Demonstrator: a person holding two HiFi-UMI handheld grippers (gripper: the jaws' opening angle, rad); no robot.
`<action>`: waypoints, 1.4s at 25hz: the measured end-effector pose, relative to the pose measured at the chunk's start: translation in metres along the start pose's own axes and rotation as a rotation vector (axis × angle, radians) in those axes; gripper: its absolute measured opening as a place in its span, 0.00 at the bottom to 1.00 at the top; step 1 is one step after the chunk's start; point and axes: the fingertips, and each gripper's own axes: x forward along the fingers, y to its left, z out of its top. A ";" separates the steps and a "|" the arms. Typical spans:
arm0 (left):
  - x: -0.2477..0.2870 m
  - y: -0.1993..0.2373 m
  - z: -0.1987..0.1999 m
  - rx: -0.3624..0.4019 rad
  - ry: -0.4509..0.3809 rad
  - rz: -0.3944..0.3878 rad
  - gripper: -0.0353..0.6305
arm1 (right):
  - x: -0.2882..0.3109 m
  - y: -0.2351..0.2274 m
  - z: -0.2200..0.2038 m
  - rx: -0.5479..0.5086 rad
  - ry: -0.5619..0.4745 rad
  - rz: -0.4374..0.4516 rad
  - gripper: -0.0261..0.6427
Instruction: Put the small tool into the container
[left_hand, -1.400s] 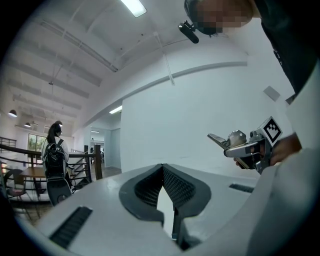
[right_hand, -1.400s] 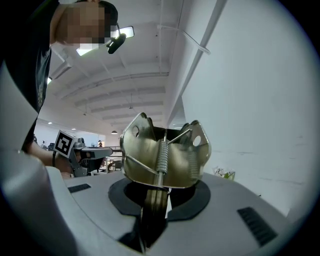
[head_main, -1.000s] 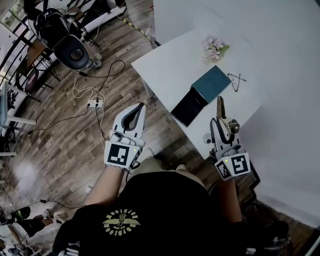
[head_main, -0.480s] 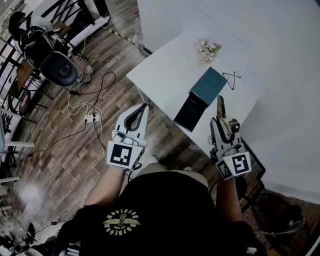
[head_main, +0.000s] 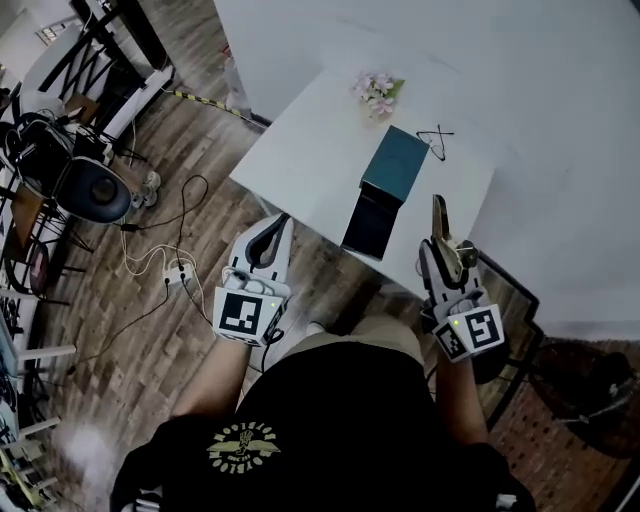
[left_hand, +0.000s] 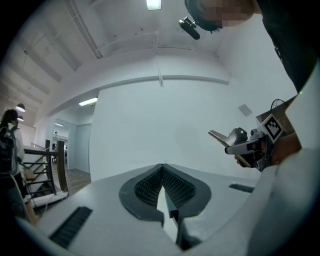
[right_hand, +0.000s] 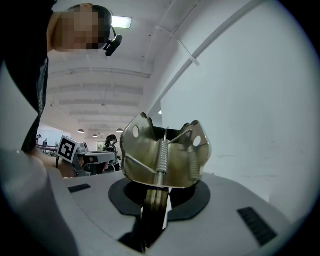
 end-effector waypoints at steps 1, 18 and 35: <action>0.003 -0.002 -0.003 -0.016 0.004 -0.010 0.06 | -0.003 -0.002 -0.001 -0.001 0.001 -0.009 0.14; 0.045 0.024 -0.037 -0.040 0.074 0.035 0.06 | 0.058 -0.043 -0.034 0.099 0.032 0.035 0.14; 0.129 0.009 -0.069 -0.030 0.086 -0.003 0.06 | 0.095 -0.103 -0.086 0.174 0.111 0.044 0.14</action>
